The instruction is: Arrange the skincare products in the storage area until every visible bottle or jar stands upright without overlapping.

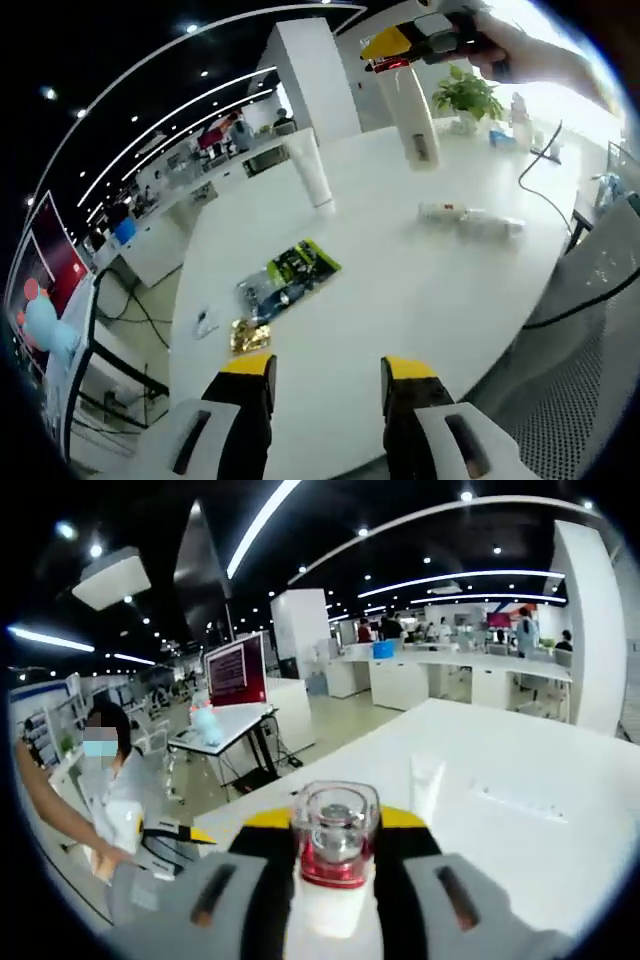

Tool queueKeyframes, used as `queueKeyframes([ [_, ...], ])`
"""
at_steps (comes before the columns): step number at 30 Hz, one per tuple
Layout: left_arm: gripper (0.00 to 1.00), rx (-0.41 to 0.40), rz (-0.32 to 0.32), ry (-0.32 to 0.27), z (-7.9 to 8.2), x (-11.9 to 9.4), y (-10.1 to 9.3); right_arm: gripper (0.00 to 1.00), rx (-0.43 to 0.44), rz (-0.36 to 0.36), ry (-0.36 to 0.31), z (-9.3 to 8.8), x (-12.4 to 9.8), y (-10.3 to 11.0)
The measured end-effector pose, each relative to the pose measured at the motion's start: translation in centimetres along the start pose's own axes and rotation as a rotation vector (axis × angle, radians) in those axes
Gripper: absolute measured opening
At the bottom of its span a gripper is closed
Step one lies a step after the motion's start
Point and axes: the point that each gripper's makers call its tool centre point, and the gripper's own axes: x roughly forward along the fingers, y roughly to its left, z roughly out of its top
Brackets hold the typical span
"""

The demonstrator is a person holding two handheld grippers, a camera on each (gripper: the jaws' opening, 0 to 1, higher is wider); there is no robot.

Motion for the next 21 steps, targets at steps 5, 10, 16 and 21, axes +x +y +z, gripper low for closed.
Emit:
queueKeyframes([
  [5,0.42,0.038,0.016,0.067,-1.9,1.1,0.2,0.28,-0.010,-0.010,0.009,0.4,0.8,-1.4],
  [10,0.36,0.082,0.008,0.017,-0.9,0.7,-0.2,0.28,-0.011,-0.019,0.019,0.6,1.8,-3.3],
  [16,0.32,0.067,-0.015,0.031,-1.1,0.8,-0.4,0.28,-0.003,-0.048,0.049,-0.5,3.2,-6.2],
  [21,0.26,0.024,-0.021,0.022,-1.1,0.7,-0.3,0.28,0.020,-0.075,0.073,-2.0,3.9,-8.6],
])
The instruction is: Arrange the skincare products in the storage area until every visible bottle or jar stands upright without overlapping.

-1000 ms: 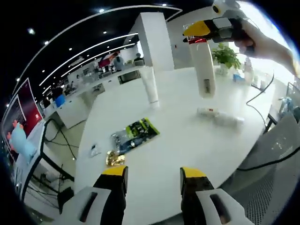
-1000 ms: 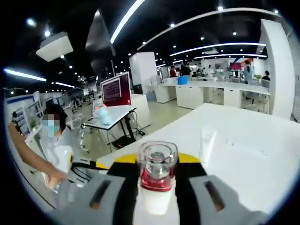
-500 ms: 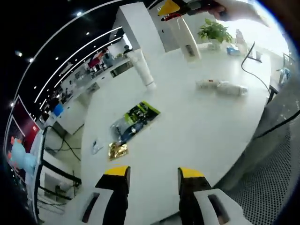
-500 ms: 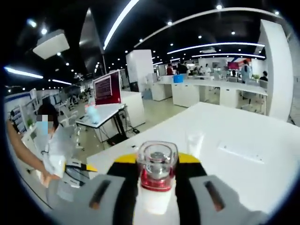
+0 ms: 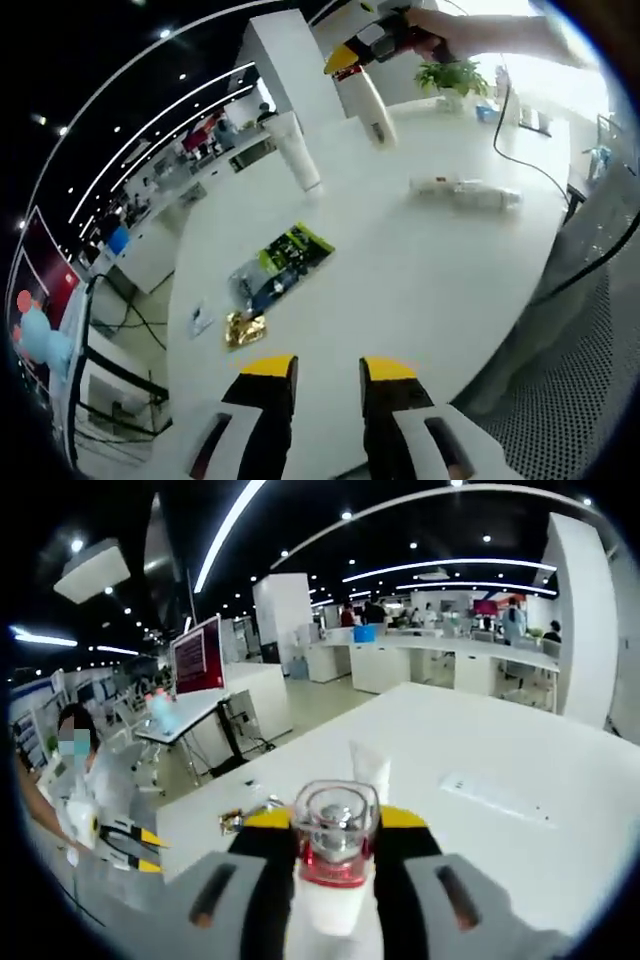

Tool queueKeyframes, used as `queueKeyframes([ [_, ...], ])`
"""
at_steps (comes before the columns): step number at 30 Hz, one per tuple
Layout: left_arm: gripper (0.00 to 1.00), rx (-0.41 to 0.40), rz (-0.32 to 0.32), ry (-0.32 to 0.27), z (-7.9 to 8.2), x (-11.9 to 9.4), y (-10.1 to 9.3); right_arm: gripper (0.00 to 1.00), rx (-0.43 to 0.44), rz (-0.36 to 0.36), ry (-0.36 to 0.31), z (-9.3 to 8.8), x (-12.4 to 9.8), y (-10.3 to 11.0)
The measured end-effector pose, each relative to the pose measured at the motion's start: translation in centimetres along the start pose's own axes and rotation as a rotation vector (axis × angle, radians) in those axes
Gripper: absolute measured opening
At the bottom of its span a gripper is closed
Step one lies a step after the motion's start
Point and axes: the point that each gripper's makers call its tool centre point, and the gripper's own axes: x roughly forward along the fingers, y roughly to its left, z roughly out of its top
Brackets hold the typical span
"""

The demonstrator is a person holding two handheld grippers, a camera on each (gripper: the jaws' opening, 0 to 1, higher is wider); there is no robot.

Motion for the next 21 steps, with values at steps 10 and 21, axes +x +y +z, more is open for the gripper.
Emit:
queueKeyframes([
  [10,0.23,0.020,0.014,0.017,-0.4,0.0,0.4,0.28,-0.002,-0.070,0.038,-2.7,3.2,-3.2],
  [21,0.20,0.032,0.012,0.045,-1.3,0.3,0.6,0.28,-0.021,-0.133,0.047,-3.4,5.8,-5.5],
])
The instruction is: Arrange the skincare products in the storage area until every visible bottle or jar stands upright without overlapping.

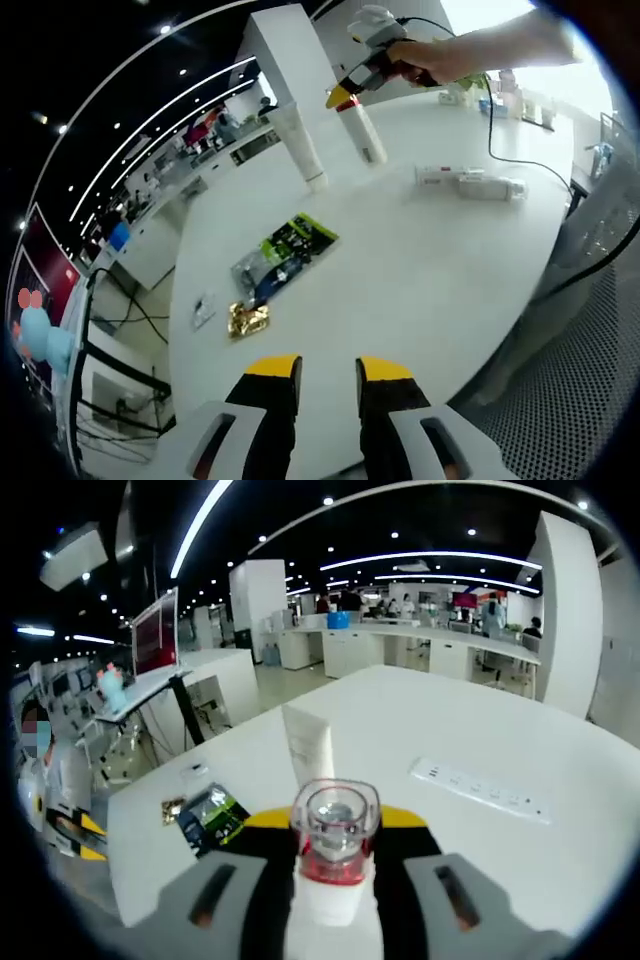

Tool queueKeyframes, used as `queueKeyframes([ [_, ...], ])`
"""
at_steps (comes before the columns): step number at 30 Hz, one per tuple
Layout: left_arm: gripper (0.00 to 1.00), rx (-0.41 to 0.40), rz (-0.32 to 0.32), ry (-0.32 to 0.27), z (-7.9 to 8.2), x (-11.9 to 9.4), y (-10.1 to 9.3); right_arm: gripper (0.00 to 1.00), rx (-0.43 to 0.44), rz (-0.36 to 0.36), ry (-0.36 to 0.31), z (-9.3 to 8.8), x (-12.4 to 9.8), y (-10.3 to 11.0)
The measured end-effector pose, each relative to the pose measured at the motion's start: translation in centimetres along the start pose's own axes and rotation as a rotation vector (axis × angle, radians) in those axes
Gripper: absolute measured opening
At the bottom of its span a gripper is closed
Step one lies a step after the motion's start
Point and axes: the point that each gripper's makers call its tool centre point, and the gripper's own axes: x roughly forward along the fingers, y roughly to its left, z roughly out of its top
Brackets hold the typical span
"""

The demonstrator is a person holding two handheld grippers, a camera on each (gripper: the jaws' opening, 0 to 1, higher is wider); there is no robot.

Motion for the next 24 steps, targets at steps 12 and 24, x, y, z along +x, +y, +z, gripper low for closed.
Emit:
queueKeyframes([
  [12,0.20,-0.020,0.011,-0.003,0.0,-0.1,0.3,0.28,0.009,-0.037,-0.034,-0.7,1.1,-0.4],
  [24,0.20,-0.013,0.004,0.002,-0.2,-0.1,0.2,0.29,-0.037,-0.079,-0.090,-0.9,1.5,-0.2],
])
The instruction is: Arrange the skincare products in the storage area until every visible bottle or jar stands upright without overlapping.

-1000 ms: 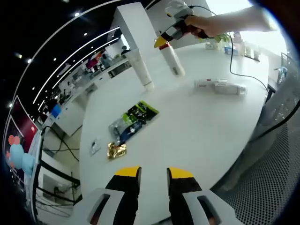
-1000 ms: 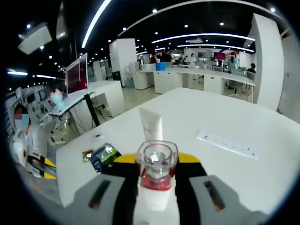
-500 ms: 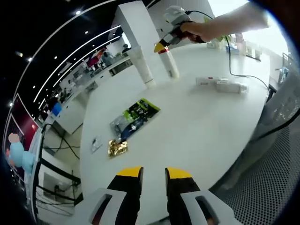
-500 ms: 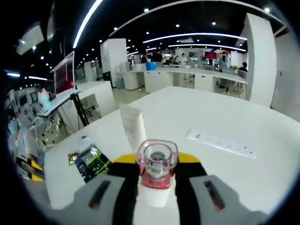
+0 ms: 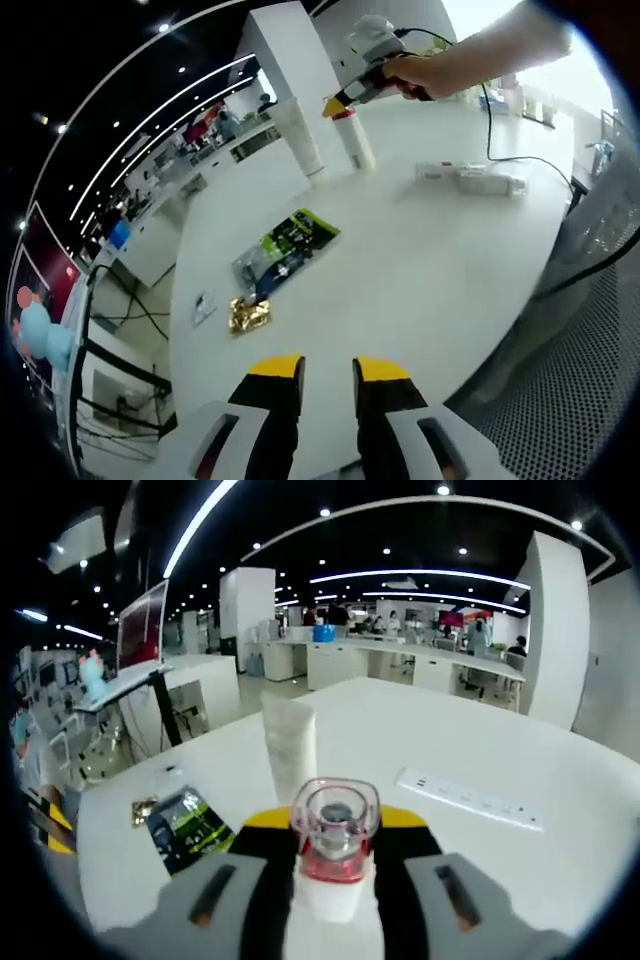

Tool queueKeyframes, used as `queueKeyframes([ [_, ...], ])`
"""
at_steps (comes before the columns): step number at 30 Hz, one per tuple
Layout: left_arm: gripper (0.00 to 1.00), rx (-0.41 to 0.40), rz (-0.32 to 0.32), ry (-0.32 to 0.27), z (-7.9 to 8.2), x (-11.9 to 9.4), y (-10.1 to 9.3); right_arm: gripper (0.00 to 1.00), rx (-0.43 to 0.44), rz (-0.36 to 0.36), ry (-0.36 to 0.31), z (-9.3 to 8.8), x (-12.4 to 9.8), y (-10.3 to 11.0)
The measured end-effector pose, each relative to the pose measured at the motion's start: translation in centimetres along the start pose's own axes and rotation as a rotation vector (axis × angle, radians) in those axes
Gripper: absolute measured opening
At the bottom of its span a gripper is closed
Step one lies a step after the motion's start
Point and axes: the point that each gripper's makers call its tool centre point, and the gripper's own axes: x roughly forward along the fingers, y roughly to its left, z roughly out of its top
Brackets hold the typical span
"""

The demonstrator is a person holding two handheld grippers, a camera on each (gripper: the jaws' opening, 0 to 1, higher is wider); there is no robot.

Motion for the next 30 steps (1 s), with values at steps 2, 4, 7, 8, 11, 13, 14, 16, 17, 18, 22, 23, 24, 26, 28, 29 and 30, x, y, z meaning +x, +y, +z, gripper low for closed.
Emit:
queueKeyframes([
  [2,0.20,-0.004,0.003,0.001,0.0,0.0,0.1,0.29,-0.009,-0.008,-0.026,-0.1,-0.4,0.1],
  [4,0.20,-0.002,0.003,0.000,0.0,0.0,0.1,0.29,-0.012,-0.017,-0.042,-0.2,-0.6,0.1],
  [7,0.20,-0.002,-0.003,0.001,0.0,0.0,0.0,0.30,-0.013,-0.029,-0.060,-0.3,-0.8,0.2],
  [8,0.20,0.008,-0.010,0.006,-0.1,0.1,-0.2,0.30,-0.003,-0.031,-0.062,-0.2,-0.9,0.2],
  [11,0.20,0.010,-0.008,0.008,-0.2,0.1,-0.1,0.30,0.005,-0.033,-0.071,-0.1,-0.7,0.1],
  [13,0.20,0.014,-0.006,0.014,-0.3,0.1,-0.1,0.31,0.050,-0.013,-0.056,-0.3,-0.6,0.2],
  [14,0.20,0.014,-0.007,0.015,-0.3,0.1,-0.1,0.32,0.069,-0.004,-0.051,-0.4,-0.6,0.3],
  [16,0.20,0.017,-0.010,0.016,-0.3,0.2,-0.2,0.33,0.114,0.022,0.019,-1.7,-0.5,0.3],
  [17,0.20,0.017,-0.009,0.018,-0.3,0.2,-0.2,0.35,0.114,0.033,0.057,-2.5,-0.5,0.4],
  [18,0.20,0.017,-0.009,0.018,-0.3,0.2,-0.2,0.36,0.116,0.039,0.067,-2.7,-0.6,0.6],
  [22,0.20,0.013,-0.009,0.014,-0.3,0.1,-0.2,0.40,0.102,0.058,0.061,-3.7,-1.0,0.7],
  [23,0.20,0.013,-0.011,0.017,-0.3,0.1,-0.2,0.42,0.105,0.078,0.108,-4.9,-1.3,1.0],
  [24,0.20,0.012,-0.014,0.018,-0.4,0.2,-0.3,0.44,0.106,0.086,0.137,-5.8,-1.4,1.0],
  [26,0.20,0.013,-0.019,0.017,-0.4,0.2,-0.3,0.44,0.111,0.126,0.198,-7.3,-1.8,1.3],
  [28,0.20,0.013,-0.017,0.020,-0.4,0.2,-0.3,0.42,0.120,0.163,0.265,-8.9,-1.6,1.4],
  [29,0.20,0.011,-0.015,0.022,-0.5,0.2,-0.2,0.41,0.115,0.166,0.301,-9.6,-1.6,1.3],
  [30,0.20,0.009,-0.012,0.025,-0.5,0.2,-0.2,0.41,0.074,0.167,0.359,-10.7,-1.3,0.8],
])
